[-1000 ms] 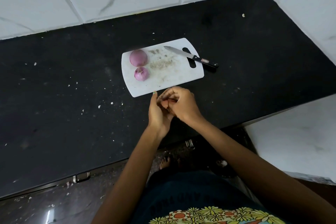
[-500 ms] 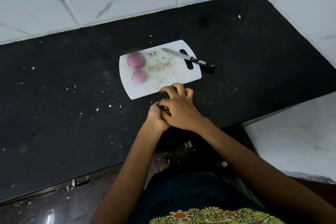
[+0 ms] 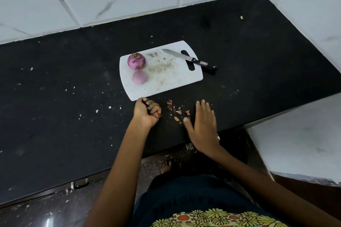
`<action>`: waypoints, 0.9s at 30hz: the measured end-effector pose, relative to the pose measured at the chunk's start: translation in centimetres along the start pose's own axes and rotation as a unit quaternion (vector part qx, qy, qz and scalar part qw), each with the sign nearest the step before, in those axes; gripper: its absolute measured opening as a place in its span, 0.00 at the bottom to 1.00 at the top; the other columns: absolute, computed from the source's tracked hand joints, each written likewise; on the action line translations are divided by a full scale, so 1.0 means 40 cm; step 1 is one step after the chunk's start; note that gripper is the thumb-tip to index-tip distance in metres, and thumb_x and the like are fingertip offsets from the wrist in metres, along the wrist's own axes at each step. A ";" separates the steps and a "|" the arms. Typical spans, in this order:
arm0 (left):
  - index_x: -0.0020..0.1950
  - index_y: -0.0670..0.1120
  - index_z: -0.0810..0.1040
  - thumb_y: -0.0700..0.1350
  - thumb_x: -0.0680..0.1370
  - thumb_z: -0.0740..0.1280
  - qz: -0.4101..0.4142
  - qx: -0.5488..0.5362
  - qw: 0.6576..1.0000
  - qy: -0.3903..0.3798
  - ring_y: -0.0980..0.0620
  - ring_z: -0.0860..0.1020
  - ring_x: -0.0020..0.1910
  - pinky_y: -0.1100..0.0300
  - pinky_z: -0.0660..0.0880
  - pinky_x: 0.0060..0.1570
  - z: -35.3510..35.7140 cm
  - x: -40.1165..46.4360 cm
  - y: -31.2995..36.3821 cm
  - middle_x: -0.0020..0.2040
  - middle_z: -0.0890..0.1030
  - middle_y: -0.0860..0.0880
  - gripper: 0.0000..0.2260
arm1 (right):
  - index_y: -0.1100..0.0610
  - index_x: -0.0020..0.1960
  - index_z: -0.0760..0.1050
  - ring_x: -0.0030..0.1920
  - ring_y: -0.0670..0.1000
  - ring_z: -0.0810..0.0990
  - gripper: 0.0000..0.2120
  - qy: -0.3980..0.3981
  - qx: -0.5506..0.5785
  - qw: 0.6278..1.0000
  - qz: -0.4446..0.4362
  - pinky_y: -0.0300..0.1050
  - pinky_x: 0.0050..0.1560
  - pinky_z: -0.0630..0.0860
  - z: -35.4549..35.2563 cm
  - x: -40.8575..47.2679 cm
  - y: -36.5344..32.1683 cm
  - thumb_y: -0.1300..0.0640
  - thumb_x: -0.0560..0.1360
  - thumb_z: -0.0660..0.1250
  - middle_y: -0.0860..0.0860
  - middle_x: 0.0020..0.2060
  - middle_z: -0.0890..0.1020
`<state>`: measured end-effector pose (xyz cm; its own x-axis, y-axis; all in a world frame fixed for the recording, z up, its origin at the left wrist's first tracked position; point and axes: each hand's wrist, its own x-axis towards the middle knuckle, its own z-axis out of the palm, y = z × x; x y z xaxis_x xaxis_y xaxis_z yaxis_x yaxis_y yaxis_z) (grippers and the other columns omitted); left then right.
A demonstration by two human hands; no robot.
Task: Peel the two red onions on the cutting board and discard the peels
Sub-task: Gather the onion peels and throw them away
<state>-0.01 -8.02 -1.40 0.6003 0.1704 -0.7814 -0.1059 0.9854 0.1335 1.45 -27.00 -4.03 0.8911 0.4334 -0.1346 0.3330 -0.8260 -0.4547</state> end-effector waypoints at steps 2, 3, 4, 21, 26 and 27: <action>0.23 0.47 0.66 0.41 0.81 0.51 -0.002 0.005 1.000 -0.014 0.57 0.58 0.15 0.66 0.55 0.14 -0.003 0.004 -0.002 0.19 0.62 0.54 0.25 | 0.61 0.77 0.43 0.77 0.55 0.38 0.40 -0.014 -0.091 0.995 -0.032 0.54 0.74 0.36 0.044 -0.024 -0.009 0.34 0.75 0.38 0.57 0.77 0.43; 0.22 0.47 0.66 0.42 0.81 0.52 -0.003 0.010 1.000 -0.022 0.58 0.58 0.15 0.66 0.55 0.14 -0.002 0.003 -0.004 0.19 0.62 0.54 0.26 | 0.61 0.77 0.42 0.77 0.55 0.38 0.41 -0.014 -0.108 0.993 -0.047 0.56 0.74 0.36 0.058 -0.022 -0.023 0.33 0.75 0.37 0.58 0.77 0.43; 0.21 0.47 0.66 0.42 0.81 0.52 -0.005 0.013 1.000 -0.028 0.58 0.58 0.15 0.66 0.55 0.14 -0.002 0.003 -0.005 0.19 0.62 0.54 0.26 | 0.62 0.77 0.43 0.77 0.56 0.40 0.42 -0.014 -0.113 0.992 -0.061 0.57 0.74 0.37 0.070 -0.010 -0.041 0.33 0.75 0.37 0.59 0.77 0.44; 0.21 0.46 0.66 0.45 0.82 0.52 0.001 -0.018 0.998 -0.065 0.57 0.59 0.16 0.66 0.56 0.14 -0.032 -0.017 0.022 0.20 0.63 0.53 0.27 | 0.66 0.48 0.81 0.50 0.57 0.81 0.09 0.120 -0.075 0.910 -0.389 0.47 0.56 0.77 0.077 0.109 -0.036 0.64 0.76 0.63 0.58 0.44 0.83; 0.22 0.47 0.66 0.44 0.81 0.53 0.002 -0.021 0.998 -0.062 0.58 0.59 0.16 0.66 0.55 0.15 -0.038 -0.020 0.020 0.20 0.63 0.53 0.26 | 0.63 0.46 0.80 0.44 0.51 0.78 0.04 0.137 0.178 0.958 -0.178 0.43 0.48 0.75 0.014 0.098 -0.023 0.65 0.75 0.66 0.54 0.42 0.79; 0.22 0.47 0.66 0.44 0.81 0.53 0.003 -0.022 0.998 -0.061 0.58 0.59 0.16 0.66 0.55 0.15 -0.040 -0.020 0.020 0.21 0.63 0.53 0.26 | 0.63 0.49 0.80 0.46 0.51 0.78 0.06 0.154 0.209 0.958 -0.118 0.44 0.49 0.76 -0.003 0.104 -0.023 0.66 0.76 0.65 0.55 0.45 0.79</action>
<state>-1.84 -7.39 -1.65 0.6914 0.1783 -0.7001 -0.1434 0.9837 0.1089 4.87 -24.49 -4.06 0.8765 0.4100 0.2522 0.4409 -0.4736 -0.7625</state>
